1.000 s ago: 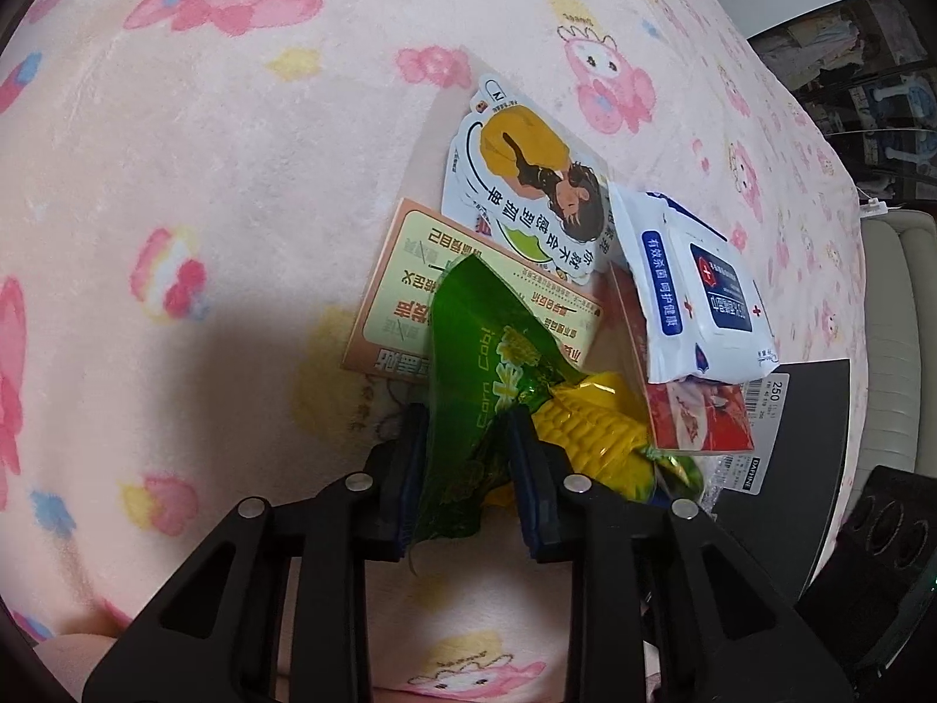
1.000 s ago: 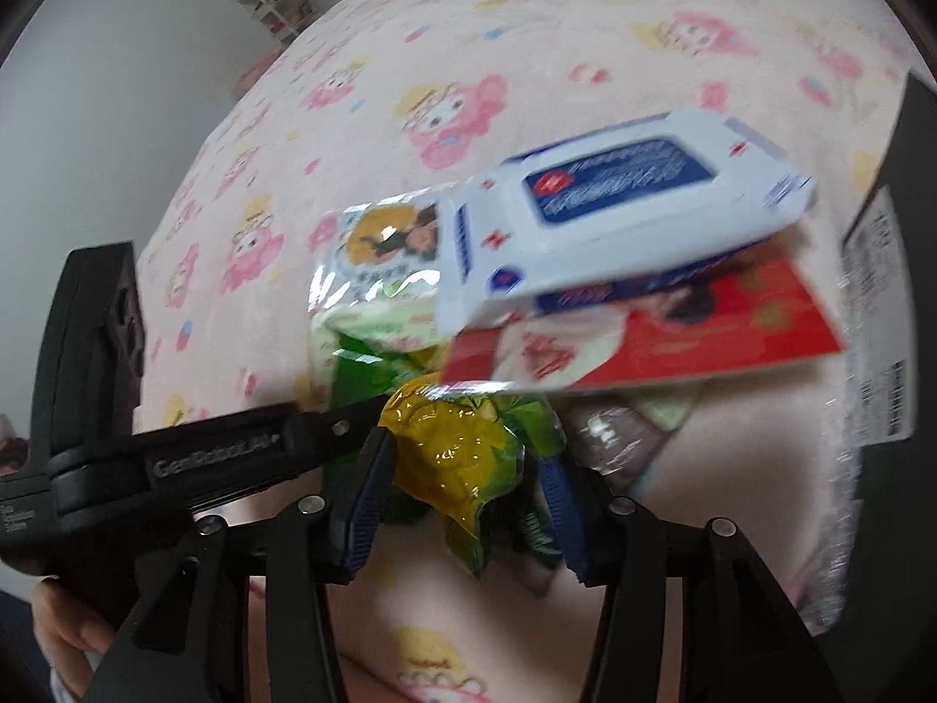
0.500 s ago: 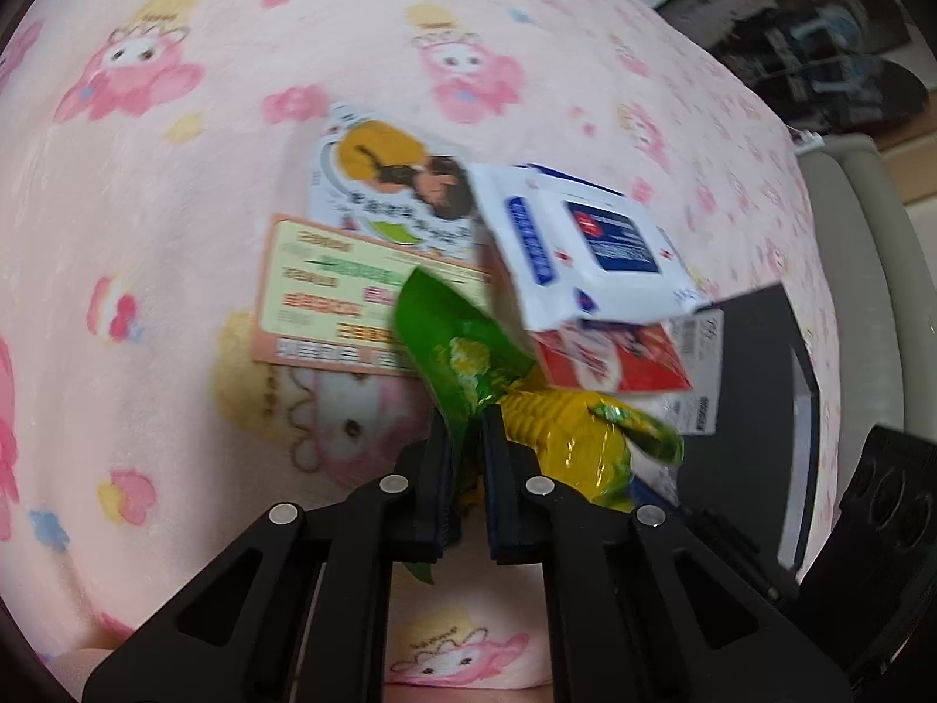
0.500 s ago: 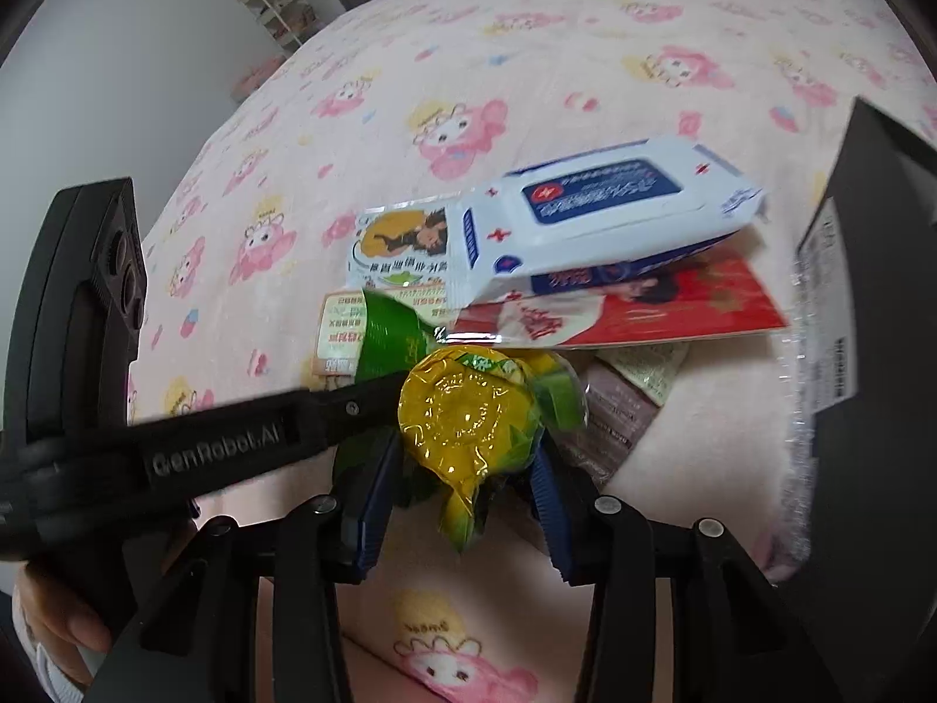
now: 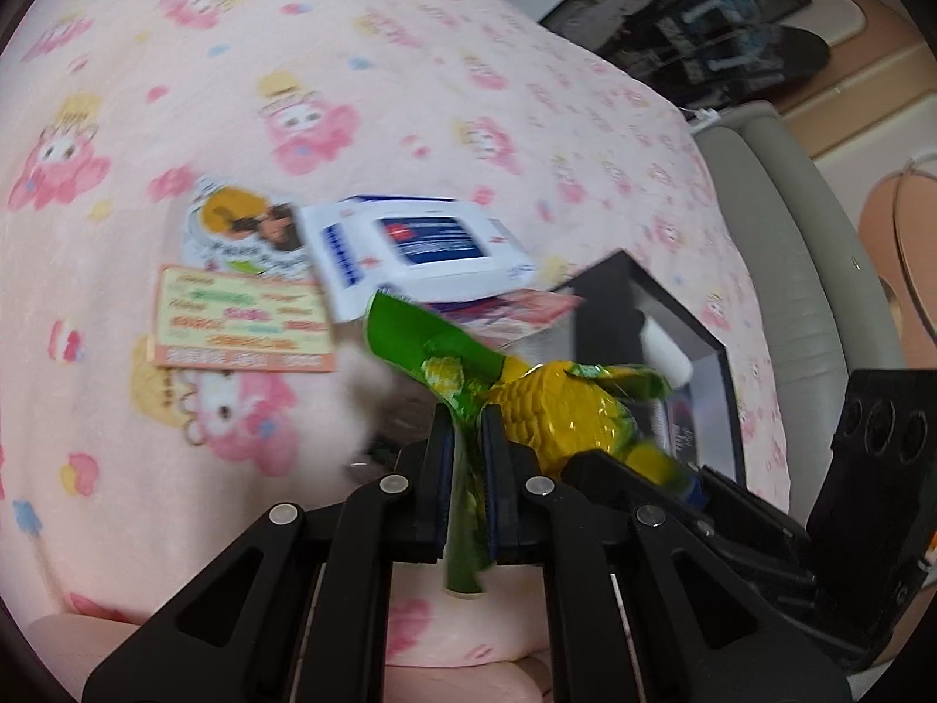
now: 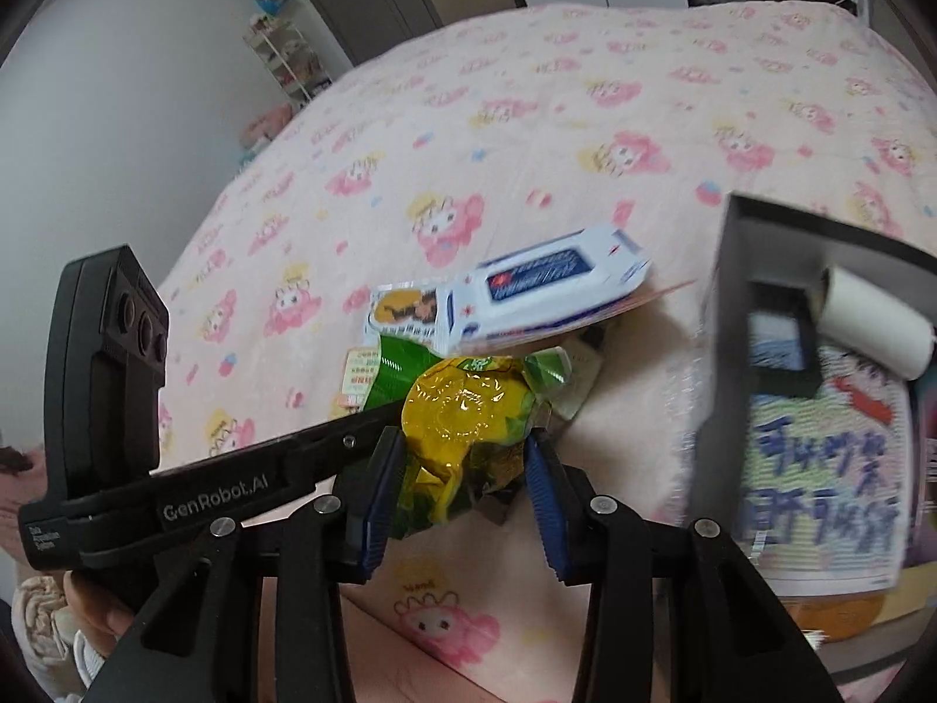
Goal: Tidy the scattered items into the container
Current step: 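Carry the corn snack bag with the left gripper into the black box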
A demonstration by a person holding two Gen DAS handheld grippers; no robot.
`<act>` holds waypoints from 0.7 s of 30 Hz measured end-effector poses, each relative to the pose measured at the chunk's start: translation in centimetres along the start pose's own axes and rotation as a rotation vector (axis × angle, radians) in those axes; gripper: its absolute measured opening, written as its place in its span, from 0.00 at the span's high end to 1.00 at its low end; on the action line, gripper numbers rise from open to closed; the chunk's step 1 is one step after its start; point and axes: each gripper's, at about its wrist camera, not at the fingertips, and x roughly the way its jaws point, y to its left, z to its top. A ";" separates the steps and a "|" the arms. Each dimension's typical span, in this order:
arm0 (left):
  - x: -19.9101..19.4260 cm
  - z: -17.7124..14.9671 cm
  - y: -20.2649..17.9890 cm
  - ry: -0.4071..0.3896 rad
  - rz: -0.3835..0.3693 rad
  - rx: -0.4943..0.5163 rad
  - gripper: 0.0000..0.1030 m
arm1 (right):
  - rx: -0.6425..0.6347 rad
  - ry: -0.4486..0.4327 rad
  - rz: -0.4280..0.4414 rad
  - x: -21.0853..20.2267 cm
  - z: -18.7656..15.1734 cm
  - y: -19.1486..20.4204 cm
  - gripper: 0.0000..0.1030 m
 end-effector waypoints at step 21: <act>13.3 2.0 -19.1 0.166 0.017 0.243 0.94 | 0.208 -0.113 -0.046 -8.5 0.7 -17.1 0.63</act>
